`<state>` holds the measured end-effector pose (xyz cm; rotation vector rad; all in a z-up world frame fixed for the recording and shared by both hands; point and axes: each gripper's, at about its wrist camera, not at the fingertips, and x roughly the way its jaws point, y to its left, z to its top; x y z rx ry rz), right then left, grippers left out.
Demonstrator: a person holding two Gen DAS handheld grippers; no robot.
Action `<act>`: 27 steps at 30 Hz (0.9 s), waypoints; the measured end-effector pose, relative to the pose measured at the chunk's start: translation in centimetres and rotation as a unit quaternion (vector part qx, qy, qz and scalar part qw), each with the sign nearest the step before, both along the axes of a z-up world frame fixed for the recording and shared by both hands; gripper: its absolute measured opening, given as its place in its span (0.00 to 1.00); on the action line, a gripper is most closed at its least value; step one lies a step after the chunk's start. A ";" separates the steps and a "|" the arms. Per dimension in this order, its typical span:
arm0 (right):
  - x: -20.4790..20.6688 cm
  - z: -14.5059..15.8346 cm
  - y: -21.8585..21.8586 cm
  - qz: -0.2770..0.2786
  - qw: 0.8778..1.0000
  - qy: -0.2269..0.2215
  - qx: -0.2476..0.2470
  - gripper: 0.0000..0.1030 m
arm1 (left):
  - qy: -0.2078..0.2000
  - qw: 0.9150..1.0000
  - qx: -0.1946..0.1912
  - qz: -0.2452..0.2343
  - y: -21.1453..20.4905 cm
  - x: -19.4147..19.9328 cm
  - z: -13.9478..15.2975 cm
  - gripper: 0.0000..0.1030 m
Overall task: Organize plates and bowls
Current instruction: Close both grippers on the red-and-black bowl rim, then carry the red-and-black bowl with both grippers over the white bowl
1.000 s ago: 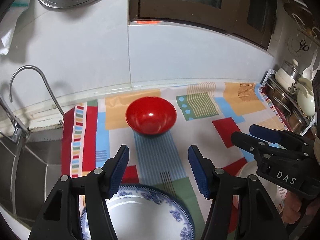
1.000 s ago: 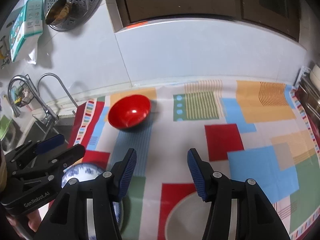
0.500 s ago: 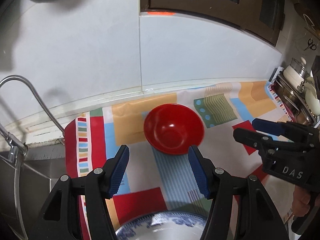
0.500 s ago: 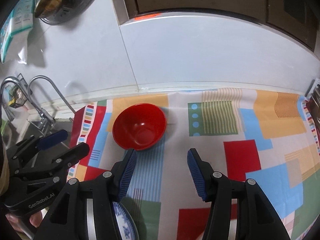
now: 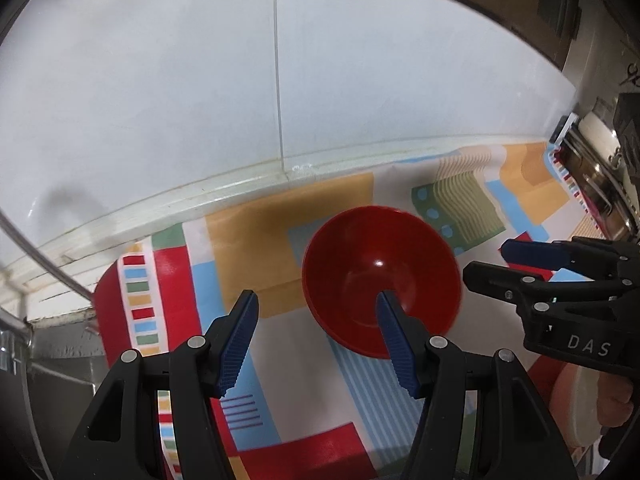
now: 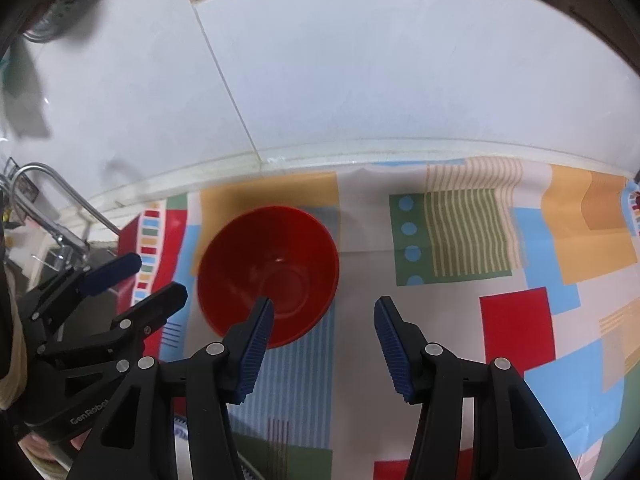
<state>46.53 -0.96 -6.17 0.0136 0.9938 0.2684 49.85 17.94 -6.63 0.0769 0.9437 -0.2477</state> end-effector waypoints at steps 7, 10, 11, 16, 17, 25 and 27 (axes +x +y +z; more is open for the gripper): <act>1.9 -2.0 0.8 0.003 0.999 0.030 -0.019 0.47 | 0.029 1.000 -0.002 -0.011 0.0 2.0 -2.7 0.58; 2.5 -2.6 1.1 0.006 0.999 0.035 -0.025 0.45 | 0.035 0.999 -0.002 -0.016 -0.1 2.6 -3.2 0.53; 2.6 -2.8 1.2 0.009 0.999 0.037 -0.026 0.45 | 0.036 0.999 -0.002 -0.017 -0.1 2.8 -3.4 0.52; 3.6 -3.7 1.5 0.015 0.998 0.057 -0.024 0.37 | 0.047 0.999 -0.008 -0.021 -0.2 3.8 -4.3 0.40; 3.8 -3.8 1.5 0.015 0.998 0.060 -0.025 0.35 | 0.050 0.998 -0.009 -0.022 -0.2 3.9 -4.3 0.38; 4.6 -4.6 1.6 0.019 0.996 0.080 -0.018 0.20 | 0.065 0.997 -0.022 -0.026 -0.3 4.5 -5.3 0.20; 4.7 -4.7 1.6 0.015 0.996 0.082 -0.021 0.15 | 0.066 0.997 -0.027 -0.029 -0.5 4.6 -5.4 0.16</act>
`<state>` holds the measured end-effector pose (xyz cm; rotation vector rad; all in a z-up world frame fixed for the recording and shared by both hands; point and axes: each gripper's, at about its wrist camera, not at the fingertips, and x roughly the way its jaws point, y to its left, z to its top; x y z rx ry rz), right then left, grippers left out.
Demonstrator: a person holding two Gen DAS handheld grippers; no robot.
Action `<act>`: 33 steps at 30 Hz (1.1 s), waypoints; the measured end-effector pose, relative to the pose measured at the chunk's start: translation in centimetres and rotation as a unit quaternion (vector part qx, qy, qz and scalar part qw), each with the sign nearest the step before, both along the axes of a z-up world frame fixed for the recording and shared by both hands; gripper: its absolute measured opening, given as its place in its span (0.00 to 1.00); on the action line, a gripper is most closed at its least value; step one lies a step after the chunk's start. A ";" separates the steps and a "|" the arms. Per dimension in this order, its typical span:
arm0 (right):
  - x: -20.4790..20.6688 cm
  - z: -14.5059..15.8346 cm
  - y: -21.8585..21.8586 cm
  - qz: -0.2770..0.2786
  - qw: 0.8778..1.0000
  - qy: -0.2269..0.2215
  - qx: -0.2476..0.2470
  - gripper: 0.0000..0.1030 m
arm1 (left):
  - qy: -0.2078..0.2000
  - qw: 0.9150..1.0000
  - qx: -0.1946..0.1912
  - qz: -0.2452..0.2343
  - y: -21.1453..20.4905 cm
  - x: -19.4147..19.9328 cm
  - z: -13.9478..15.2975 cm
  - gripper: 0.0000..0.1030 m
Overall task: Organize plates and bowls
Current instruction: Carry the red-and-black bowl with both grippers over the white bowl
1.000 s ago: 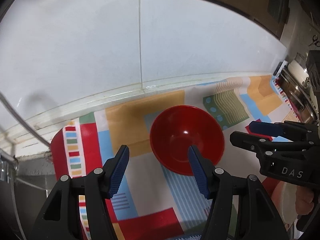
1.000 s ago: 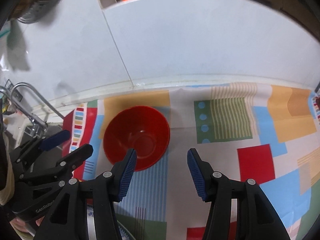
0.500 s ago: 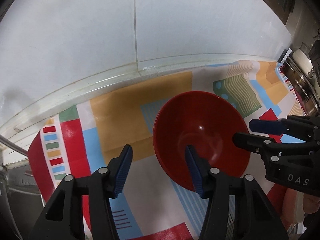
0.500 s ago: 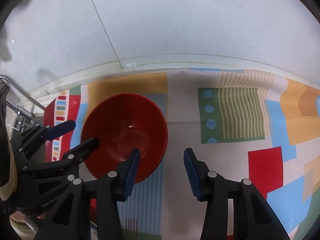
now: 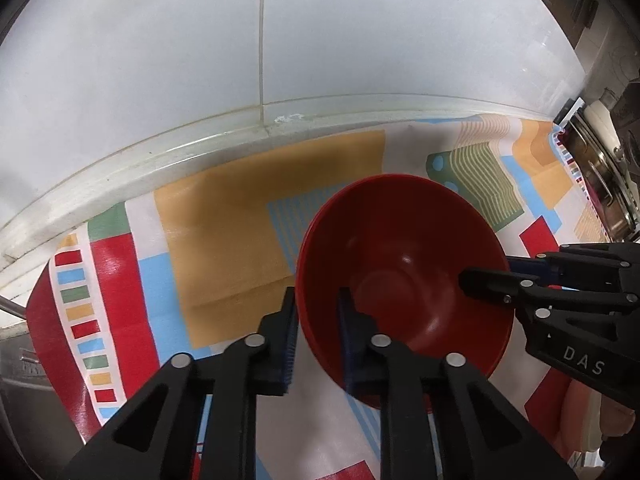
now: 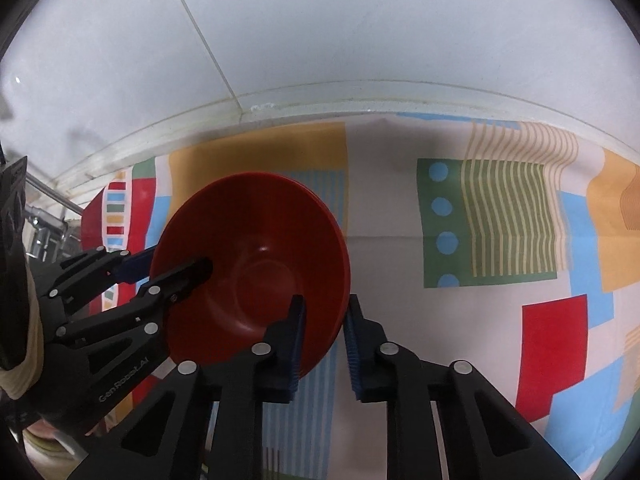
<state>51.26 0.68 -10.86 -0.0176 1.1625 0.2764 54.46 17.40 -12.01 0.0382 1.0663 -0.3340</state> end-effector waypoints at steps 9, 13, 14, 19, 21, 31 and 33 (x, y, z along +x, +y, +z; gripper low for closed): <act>0.0 0.0 -0.2 -0.009 1.000 0.011 0.003 0.14 | 0.001 1.000 -0.007 0.011 0.1 -0.1 0.2 0.14; 0.0 0.0 -0.3 -0.016 1.000 0.015 0.006 0.12 | 0.001 1.000 -0.009 0.011 0.3 -0.7 0.8 0.13; 0.0 0.1 -0.3 -0.016 1.000 0.014 0.006 0.12 | 0.000 1.000 -0.009 0.011 0.3 -0.9 0.9 0.13; -0.9 1.3 -0.5 -0.017 1.000 0.005 0.006 0.12 | -0.005 1.000 -0.009 0.011 0.1 -2.0 2.0 0.13; -1.5 1.9 -0.7 -0.017 1.000 0.000 0.007 0.12 | -0.010 1.000 -0.010 0.012 0.0 -2.6 2.7 0.13; -5.2 5.4 -2.3 -0.021 0.999 -0.039 0.021 0.12 | -0.034 0.999 -0.017 0.015 -1.0 -6.8 6.2 0.13; -6.3 6.1 -2.6 -0.021 0.998 -0.046 0.024 0.12 | -0.041 0.999 -0.016 0.016 -1.2 -7.7 7.1 0.13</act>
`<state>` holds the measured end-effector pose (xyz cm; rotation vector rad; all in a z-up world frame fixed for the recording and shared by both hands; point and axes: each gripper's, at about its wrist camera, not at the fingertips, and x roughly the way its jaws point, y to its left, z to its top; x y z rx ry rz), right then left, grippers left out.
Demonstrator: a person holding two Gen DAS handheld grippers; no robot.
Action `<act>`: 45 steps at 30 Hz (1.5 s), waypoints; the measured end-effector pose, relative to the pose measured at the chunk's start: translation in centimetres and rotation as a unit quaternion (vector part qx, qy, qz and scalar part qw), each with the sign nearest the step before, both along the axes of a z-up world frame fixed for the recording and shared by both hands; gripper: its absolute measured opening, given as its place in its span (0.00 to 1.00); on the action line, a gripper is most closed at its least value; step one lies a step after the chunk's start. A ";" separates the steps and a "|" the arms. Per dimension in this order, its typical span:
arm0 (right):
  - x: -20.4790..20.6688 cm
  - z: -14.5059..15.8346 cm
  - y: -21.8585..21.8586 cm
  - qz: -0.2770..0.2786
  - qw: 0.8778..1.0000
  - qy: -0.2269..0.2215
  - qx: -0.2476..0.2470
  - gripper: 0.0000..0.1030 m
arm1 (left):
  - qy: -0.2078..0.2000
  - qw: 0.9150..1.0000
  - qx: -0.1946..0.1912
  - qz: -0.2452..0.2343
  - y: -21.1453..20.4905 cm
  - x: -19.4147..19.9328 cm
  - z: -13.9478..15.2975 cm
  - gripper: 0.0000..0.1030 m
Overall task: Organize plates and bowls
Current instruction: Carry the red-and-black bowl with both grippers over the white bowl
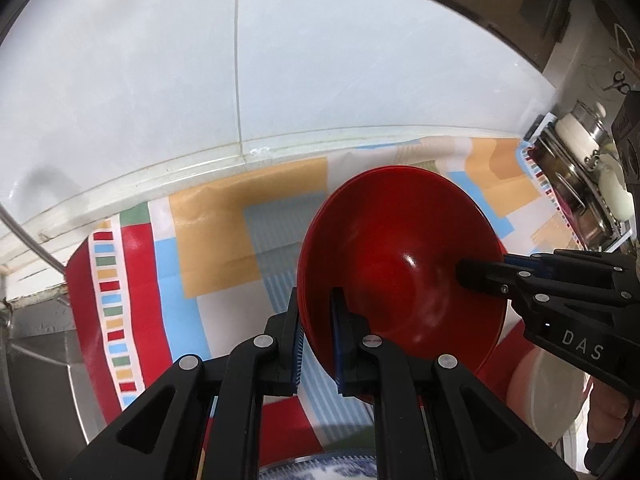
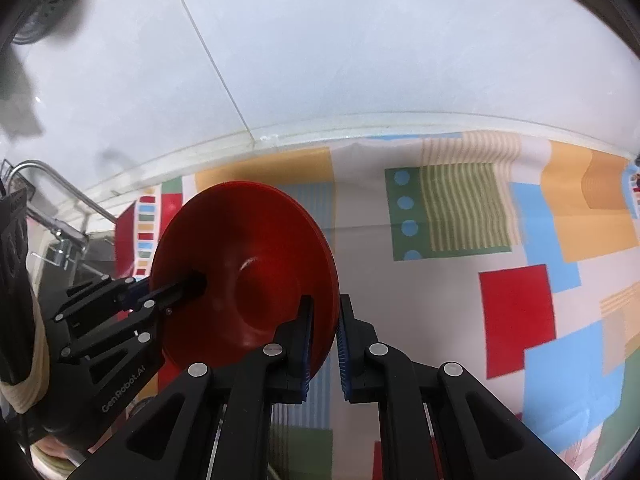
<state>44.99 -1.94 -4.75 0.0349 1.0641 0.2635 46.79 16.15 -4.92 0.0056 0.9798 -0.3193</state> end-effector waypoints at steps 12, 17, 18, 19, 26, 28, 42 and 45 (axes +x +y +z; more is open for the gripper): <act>-5.5 2.7 -2.9 0.000 1.000 -0.024 0.010 0.12 | -0.021 1.000 -0.009 -0.006 -3.2 -5.7 2.8 0.13; -8.0 3.2 -5.0 -0.007 0.999 -0.031 0.012 0.12 | -0.024 0.999 -0.015 -0.016 -5.3 -7.7 3.3 0.14; -8.5 3.2 -5.5 -0.010 0.999 -0.031 0.013 0.12 | -0.024 0.999 -0.017 -0.019 -5.8 -8.2 3.4 0.14; -9.0 3.2 -6.1 -0.013 0.999 -0.030 0.013 0.12 | -0.024 0.999 -0.018 -0.023 -6.3 -8.6 3.5 0.14; -12.1 3.3 -10.0 -0.030 0.999 -0.034 0.012 0.12 | -0.024 0.999 -0.027 -0.039 -9.4 -11.0 3.7 0.14; -12.8 3.2 -10.9 -0.034 0.999 -0.033 0.012 0.12 | -0.024 0.998 -0.028 -0.043 -10.3 -11.7 3.8 0.14; -16.0 2.7 -15.4 -0.047 0.998 -0.026 0.010 0.12 | -0.003 0.998 -0.043 -0.048 -13.9 -14.2 2.6 0.14; -16.3 2.1 -16.1 -0.048 0.999 -0.019 0.011 0.12 | 0.004 0.998 -0.044 -0.046 -14.5 -14.7 2.2 0.14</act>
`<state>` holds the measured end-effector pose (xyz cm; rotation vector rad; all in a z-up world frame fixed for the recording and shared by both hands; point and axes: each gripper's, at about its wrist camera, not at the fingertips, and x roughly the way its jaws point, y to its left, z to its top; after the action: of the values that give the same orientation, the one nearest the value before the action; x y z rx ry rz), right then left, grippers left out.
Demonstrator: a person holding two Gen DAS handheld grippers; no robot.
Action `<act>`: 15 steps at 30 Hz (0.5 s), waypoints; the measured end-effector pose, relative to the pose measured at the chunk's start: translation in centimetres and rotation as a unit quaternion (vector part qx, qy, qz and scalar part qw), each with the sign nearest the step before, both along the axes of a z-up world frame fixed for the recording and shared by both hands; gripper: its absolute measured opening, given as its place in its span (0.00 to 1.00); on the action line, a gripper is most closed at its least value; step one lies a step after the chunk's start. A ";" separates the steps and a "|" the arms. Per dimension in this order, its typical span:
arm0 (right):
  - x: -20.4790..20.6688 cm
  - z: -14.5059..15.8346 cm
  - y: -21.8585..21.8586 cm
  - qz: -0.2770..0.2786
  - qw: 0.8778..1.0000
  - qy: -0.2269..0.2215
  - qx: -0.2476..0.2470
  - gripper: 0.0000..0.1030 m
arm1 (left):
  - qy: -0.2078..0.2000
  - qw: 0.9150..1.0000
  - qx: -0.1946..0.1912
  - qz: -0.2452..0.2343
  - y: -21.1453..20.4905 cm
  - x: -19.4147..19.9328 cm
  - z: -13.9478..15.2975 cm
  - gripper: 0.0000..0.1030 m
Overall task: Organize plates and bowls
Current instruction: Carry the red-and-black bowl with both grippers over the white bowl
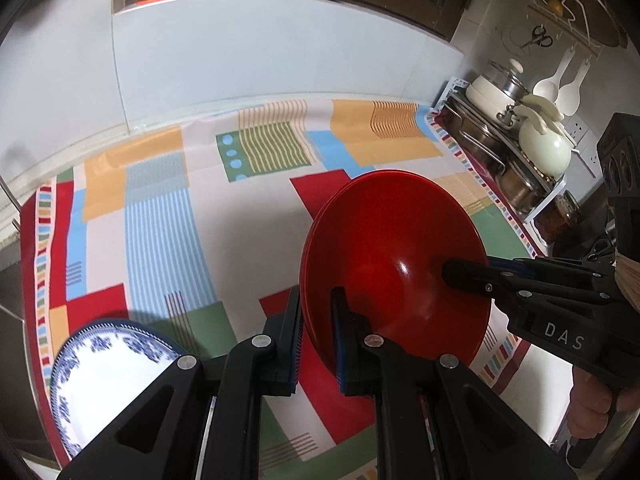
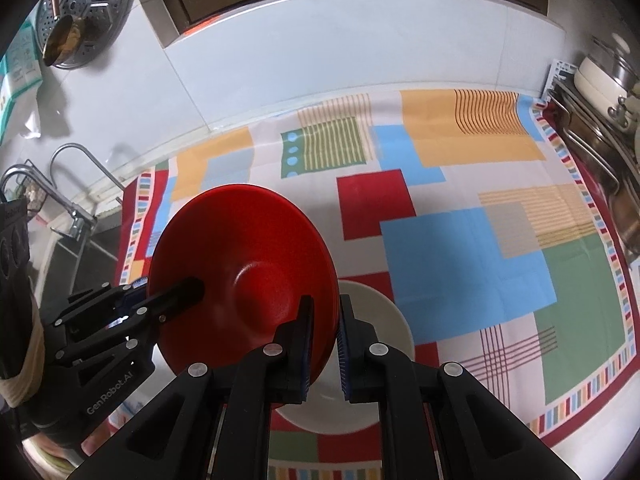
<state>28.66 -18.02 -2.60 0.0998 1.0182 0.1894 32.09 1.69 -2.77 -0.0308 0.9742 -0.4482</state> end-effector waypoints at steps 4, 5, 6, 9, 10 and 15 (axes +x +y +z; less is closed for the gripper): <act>-0.4 -0.6 -0.8 0.000 1.000 0.007 0.001 0.12 | 0.010 1.000 -0.002 -0.001 -0.8 -0.4 -0.7 0.14; -0.4 -0.7 -1.0 0.000 1.000 0.009 0.001 0.12 | 0.012 1.000 -0.002 -0.001 -0.9 -0.5 -0.8 0.14; -0.5 -0.9 -1.3 -0.001 1.000 0.011 0.002 0.12 | 0.016 1.000 -0.002 -0.002 -1.1 -0.5 -1.1 0.14; -0.6 -1.4 -2.0 -0.003 1.000 0.020 0.002 0.12 | 0.024 1.000 0.000 -0.003 -1.7 -0.6 -1.7 0.14; -0.6 -1.6 -2.1 -0.004 1.000 0.022 0.003 0.12 | 0.028 1.000 0.001 -0.003 -1.9 -0.7 -1.9 0.14; -0.6 -2.6 -3.1 -0.008 0.999 0.036 0.006 0.12 | 0.040 0.999 0.003 -0.003 -2.6 -0.7 -2.8 0.14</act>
<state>28.10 -21.10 -5.21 0.1268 1.0875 0.1798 31.38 -0.92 -5.56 -0.0417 1.0548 -0.4522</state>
